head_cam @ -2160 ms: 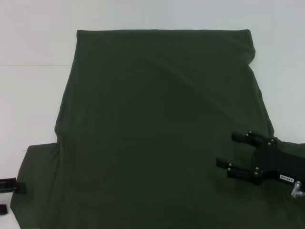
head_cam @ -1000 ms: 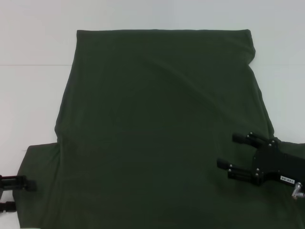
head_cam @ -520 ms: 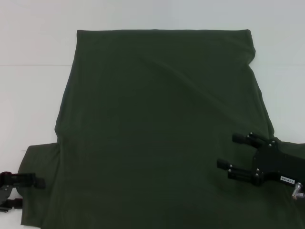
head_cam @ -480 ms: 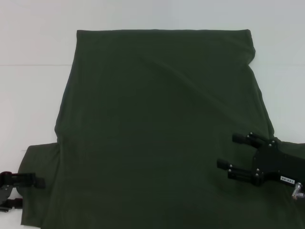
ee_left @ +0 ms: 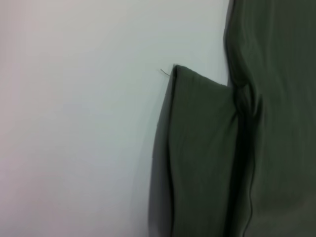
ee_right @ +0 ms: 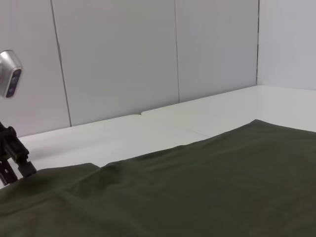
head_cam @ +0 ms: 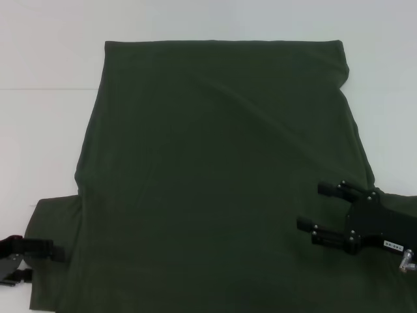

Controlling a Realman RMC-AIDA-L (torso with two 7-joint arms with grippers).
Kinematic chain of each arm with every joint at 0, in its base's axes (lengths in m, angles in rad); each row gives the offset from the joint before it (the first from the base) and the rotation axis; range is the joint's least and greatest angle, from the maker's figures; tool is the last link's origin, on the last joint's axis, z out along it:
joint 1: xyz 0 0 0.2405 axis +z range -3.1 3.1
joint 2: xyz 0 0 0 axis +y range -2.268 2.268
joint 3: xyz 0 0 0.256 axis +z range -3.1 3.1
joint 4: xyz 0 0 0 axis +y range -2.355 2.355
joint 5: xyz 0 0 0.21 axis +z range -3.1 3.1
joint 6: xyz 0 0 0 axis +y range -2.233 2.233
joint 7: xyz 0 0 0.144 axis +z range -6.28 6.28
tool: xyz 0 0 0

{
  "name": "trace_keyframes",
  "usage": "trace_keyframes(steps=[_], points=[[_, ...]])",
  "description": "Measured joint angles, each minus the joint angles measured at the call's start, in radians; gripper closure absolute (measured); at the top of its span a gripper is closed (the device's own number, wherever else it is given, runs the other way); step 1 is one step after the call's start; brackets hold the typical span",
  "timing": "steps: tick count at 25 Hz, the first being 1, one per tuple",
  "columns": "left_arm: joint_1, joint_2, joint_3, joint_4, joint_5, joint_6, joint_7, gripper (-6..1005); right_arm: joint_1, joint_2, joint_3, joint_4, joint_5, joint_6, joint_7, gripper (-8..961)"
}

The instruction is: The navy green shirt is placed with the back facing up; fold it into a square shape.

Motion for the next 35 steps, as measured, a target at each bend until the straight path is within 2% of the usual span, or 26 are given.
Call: trace_keyframes(steps=[4,13,24,29,35], points=[[-0.006,-0.002,0.002,0.005,-0.005,-0.003,0.007,183,-0.001,-0.001,0.000,0.000,0.000,-0.002,0.001,54],[-0.011,-0.005,0.006,0.018,0.002,-0.011,0.007,409,-0.002,-0.001,0.000,-0.008,0.001,-0.004,0.001,54],[-0.010,-0.006,0.039,0.018,0.005,-0.024,-0.001,881,-0.002,0.000,0.000,-0.011,0.002,-0.014,0.002,55],[-0.009,-0.006,0.038,0.034,0.006,-0.021,-0.002,972,-0.002,0.000,0.000,-0.011,0.012,-0.015,0.002,55],[-0.008,-0.004,0.035,0.051,-0.003,-0.007,0.009,972,-0.003,0.000,0.000,-0.011,0.015,-0.015,0.002,55]])
